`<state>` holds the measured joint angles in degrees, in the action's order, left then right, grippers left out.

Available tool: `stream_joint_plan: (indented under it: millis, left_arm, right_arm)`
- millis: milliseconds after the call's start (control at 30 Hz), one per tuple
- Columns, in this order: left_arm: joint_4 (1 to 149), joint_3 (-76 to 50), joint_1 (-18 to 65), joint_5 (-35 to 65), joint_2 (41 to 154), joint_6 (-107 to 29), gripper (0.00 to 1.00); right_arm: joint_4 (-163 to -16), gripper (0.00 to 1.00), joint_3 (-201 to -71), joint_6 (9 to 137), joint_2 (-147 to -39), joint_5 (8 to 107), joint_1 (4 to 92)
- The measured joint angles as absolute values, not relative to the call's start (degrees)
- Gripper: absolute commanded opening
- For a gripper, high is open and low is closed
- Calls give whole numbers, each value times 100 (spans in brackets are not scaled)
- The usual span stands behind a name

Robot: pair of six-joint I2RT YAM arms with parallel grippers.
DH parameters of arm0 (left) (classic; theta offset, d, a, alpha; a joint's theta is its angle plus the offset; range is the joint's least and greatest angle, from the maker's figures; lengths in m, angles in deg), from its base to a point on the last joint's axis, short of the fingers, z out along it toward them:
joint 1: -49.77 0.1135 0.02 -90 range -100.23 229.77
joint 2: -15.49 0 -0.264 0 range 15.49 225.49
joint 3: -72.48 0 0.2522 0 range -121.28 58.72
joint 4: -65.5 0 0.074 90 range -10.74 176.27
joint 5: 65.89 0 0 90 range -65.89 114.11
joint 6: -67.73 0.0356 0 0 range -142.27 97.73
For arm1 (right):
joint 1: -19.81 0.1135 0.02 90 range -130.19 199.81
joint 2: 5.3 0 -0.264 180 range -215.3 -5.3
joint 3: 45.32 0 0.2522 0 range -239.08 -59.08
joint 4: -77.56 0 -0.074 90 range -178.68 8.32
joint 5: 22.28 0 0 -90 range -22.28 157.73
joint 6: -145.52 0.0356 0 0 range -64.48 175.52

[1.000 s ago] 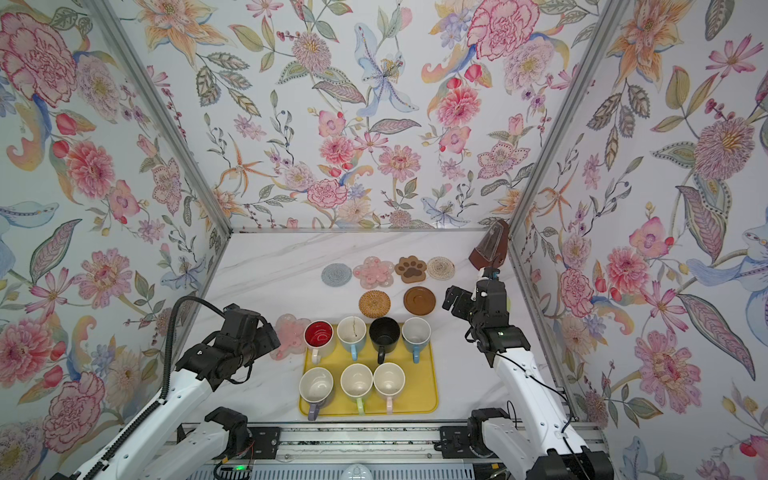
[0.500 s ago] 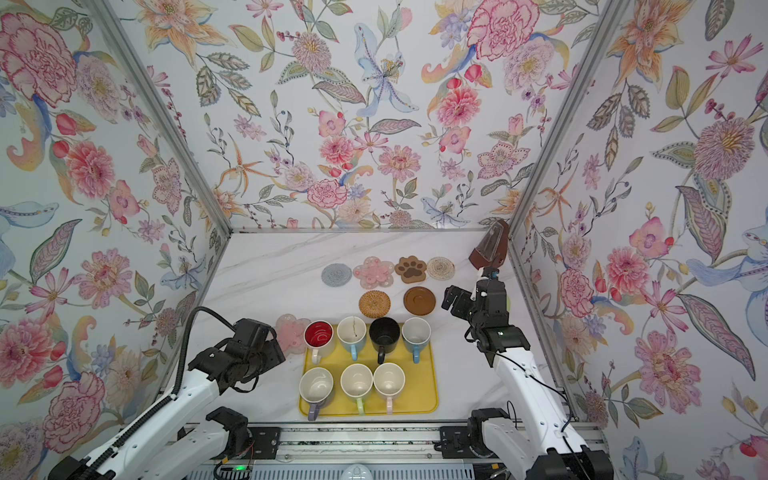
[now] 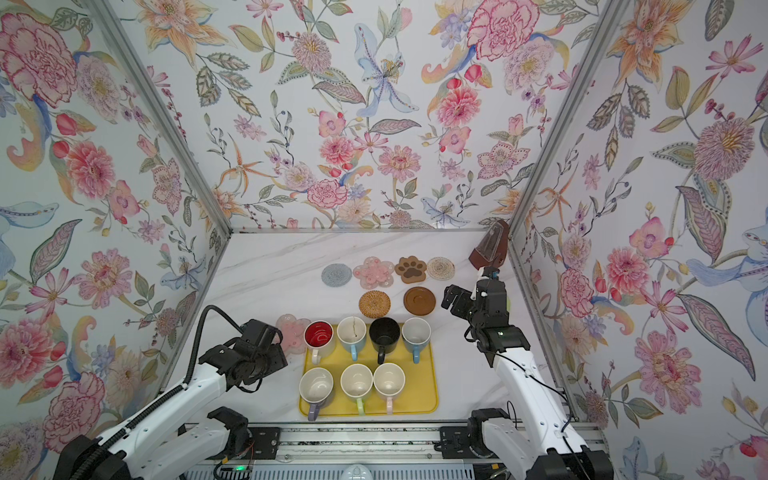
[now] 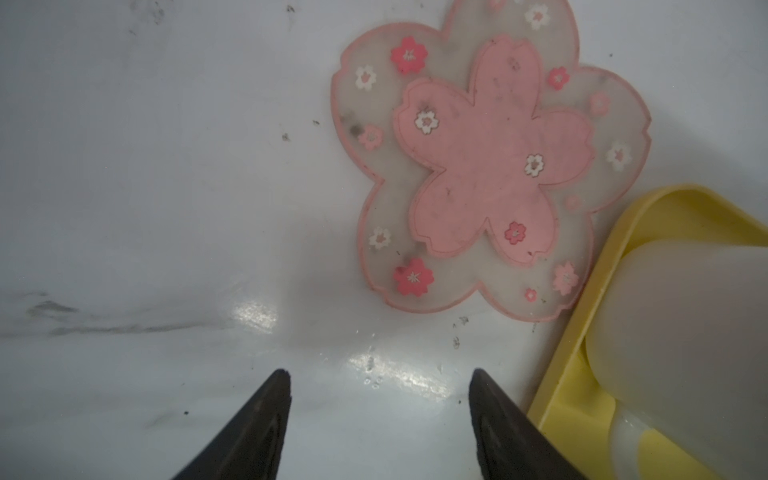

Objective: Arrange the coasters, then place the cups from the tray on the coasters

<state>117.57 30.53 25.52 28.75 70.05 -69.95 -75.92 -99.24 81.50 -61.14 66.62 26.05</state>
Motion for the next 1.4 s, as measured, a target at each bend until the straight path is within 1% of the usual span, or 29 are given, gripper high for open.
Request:
stream_joint_plan:
  millis: [167,433,700,800,900,1400]
  left_arm:
    - [11670,3055,2510,2858,7202,-6949,67]
    - [11346,3060,2482,2731,7554,-6901,60]
    - [10964,3103,2484,2725,7967,-6886,55]
    - [10843,3116,2493,2720,8017,-6890,51]
    - [10651,3147,2567,2624,8074,-6886,49]
    - [9820,3171,3076,2464,8367,-6879,49]
  right_arm:
    - [-7612,99,-9924,8154,-6114,6660,2603]
    - [-7645,99,-9924,8156,-6116,6658,2605]
    - [-7651,99,-9924,8156,-6116,6640,2605]
    - [-7651,99,-9924,8156,-6120,6638,2605]
    - [-7651,99,-9924,8156,-6135,6618,2605]
    - [-7651,99,-9924,8193,-6155,6594,2605]
